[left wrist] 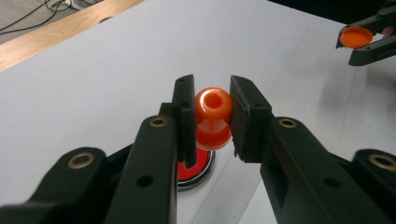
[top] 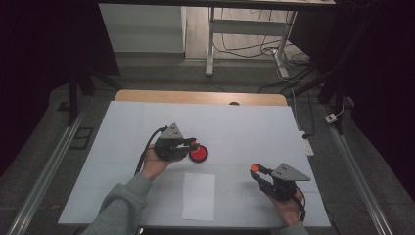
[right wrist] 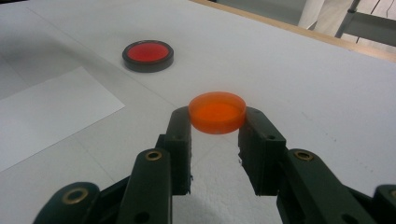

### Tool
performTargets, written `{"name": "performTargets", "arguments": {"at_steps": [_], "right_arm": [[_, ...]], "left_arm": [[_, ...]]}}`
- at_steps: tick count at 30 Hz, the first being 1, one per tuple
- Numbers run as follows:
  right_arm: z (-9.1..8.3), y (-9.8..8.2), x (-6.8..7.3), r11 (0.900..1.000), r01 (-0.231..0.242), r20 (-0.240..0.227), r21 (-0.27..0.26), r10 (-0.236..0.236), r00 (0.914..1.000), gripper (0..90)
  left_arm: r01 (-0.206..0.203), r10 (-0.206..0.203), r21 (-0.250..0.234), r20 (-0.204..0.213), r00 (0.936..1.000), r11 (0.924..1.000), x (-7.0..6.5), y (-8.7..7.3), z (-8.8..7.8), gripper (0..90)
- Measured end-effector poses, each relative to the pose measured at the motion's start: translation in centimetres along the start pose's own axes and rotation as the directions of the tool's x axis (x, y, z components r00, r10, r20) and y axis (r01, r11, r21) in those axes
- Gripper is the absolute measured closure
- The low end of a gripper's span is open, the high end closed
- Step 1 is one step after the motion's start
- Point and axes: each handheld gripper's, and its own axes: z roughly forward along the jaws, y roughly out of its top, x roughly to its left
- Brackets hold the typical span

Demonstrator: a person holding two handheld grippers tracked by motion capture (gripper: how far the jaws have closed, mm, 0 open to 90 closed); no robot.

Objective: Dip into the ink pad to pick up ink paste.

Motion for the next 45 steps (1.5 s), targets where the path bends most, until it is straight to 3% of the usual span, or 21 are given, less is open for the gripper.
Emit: {"name": "performTargets", "arguments": {"at_steps": [17,26,45], "right_arm": [[0.0,-0.1,0.0,1.0,-0.003,0.003,0.002,0.003,1.0,64.7],[0.2,-0.1,0.1,1.0,0.002,-0.002,0.008,-0.002,1.0,64.6],[0.4,-0.1,0.3,1.0,0.012,-0.008,0.013,-0.012,0.9999,64.6]], "left_arm": [[0.006,-0.006,0.015,0.006,1.0,0.9999,0.7,0.0,1.5,72.7],[0.025,-0.026,0.051,0.008,0.9996,0.9984,1.3,-0.5,2.8,72.7],[0.021,-0.02,0.097,-0.014,0.9997,0.9951,1.5,-1.2,4.4,72.7]]}}
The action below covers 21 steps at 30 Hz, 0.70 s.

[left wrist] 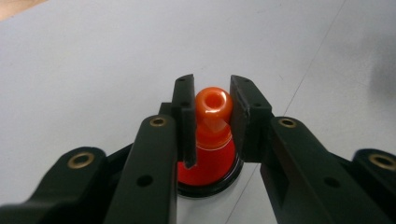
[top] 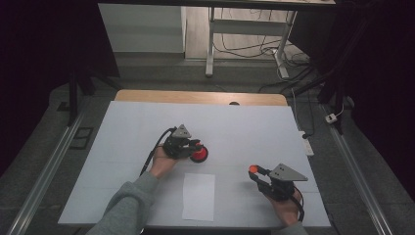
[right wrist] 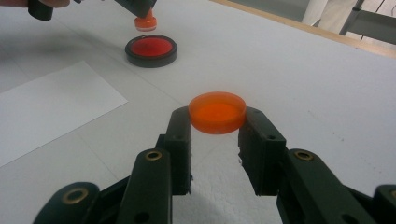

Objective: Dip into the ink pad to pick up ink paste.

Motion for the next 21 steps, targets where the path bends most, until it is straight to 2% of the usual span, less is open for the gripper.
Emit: {"name": "performTargets", "arguments": {"at_steps": [21], "right_arm": [[0.0,0.0,0.0,1.0,0.0,-0.002,0.001,0.0,1.0,64.6]], "left_arm": [[-0.001,0.002,0.032,-0.025,0.9997,0.9995,0.0,-0.7,1.1,72.7]]}}
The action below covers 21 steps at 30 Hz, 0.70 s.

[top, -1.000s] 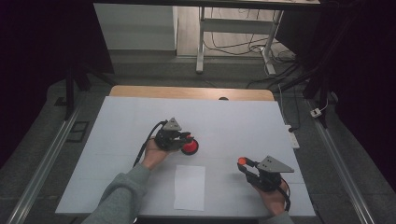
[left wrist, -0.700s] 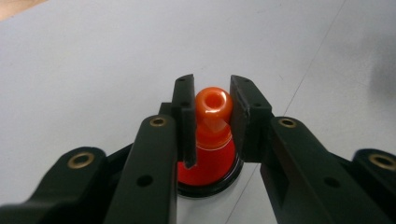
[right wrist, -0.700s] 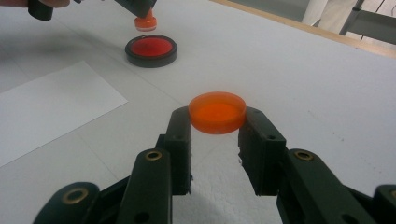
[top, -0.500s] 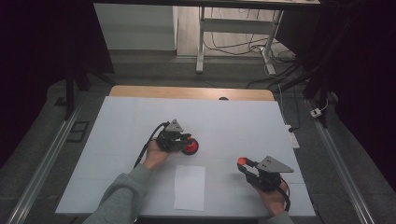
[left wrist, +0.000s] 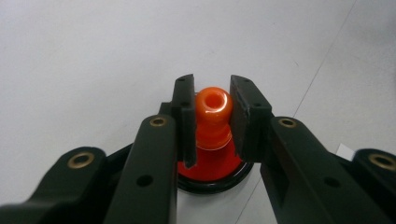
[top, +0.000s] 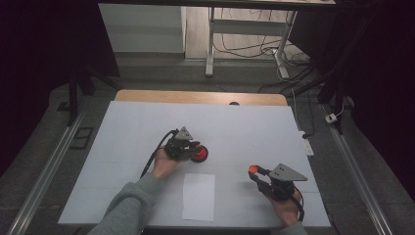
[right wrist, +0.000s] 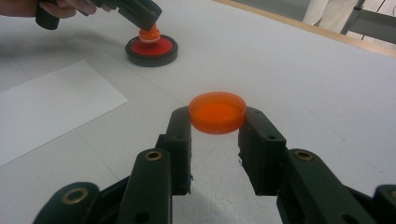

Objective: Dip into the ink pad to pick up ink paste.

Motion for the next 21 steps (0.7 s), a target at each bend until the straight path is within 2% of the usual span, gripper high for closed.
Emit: {"name": "performTargets", "arguments": {"at_steps": [15,19,21], "right_arm": [[0.02,-0.01,0.0,1.0,0.0,-0.002,0.002,0.0,1.0,64.6],[0.0,-0.01,-0.01,1.0,0.001,0.0,0.001,-0.001,1.0,64.6],[-0.01,-0.01,-0.01,1.0,0.001,-0.001,0.002,-0.001,1.0,64.6]], "left_arm": [[-0.009,0.009,-0.01,-0.017,0.9998,0.9999,0.08,-0.23,0.15,72.7],[-0.013,0.013,0.003,-0.017,0.9998,0.9999,0.06,-0.46,0.47,72.8],[-0.01,0.01,-0.008,-0.011,0.9999,0.9999,0.17,-0.65,0.53,72.8]]}}
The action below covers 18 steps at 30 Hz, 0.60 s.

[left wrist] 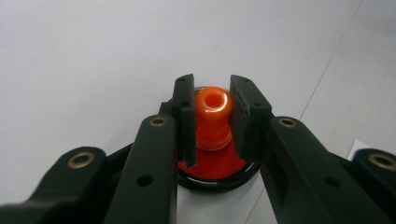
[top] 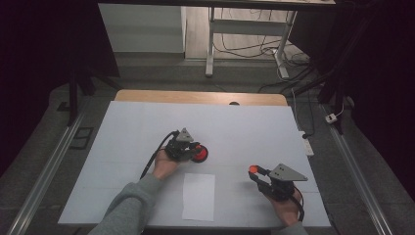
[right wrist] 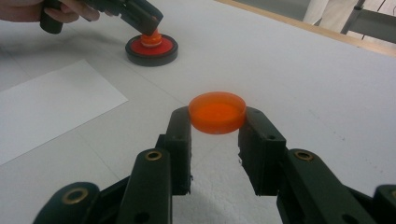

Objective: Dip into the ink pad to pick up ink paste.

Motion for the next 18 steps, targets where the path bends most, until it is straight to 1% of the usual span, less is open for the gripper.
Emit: {"name": "performTargets", "arguments": {"at_steps": [1,3,7,11,18], "right_arm": [[-0.01,0.0,0.0,1.0,0.001,0.0,0.0,-0.001,1.0,64.6],[-0.04,0.0,-0.01,1.0,0.001,-0.001,-0.001,-0.001,1.0,64.6],[-0.05,0.01,-0.02,1.0,0.004,-0.002,-0.003,-0.004,1.0,64.6],[-0.04,0.0,0.0,1.0,0.004,-0.002,-0.003,-0.004,1.0,64.6],[-0.04,0.01,0.07,1.0,0.002,-0.003,-0.001,-0.002,1.0,64.6]], "left_arm": [[0.008,-0.008,-0.004,0.005,1.0,1.0,0.07,-0.07,-0.02,72.8],[0.007,-0.007,-0.012,0.007,1.0,0.9999,0.08,-0.27,-0.06,72.8],[-0.007,0.007,-0.011,0.001,1.0,0.9999,-0.01,-0.37,-0.01,72.8],[-0.004,0.004,-0.017,0.003,1.0,0.9999,0.01,-0.5,0.04,73.0],[-0.009,0.009,-0.013,-0.01,0.9999,0.9999,-0.17,-0.51,0.08,73.1]]}}
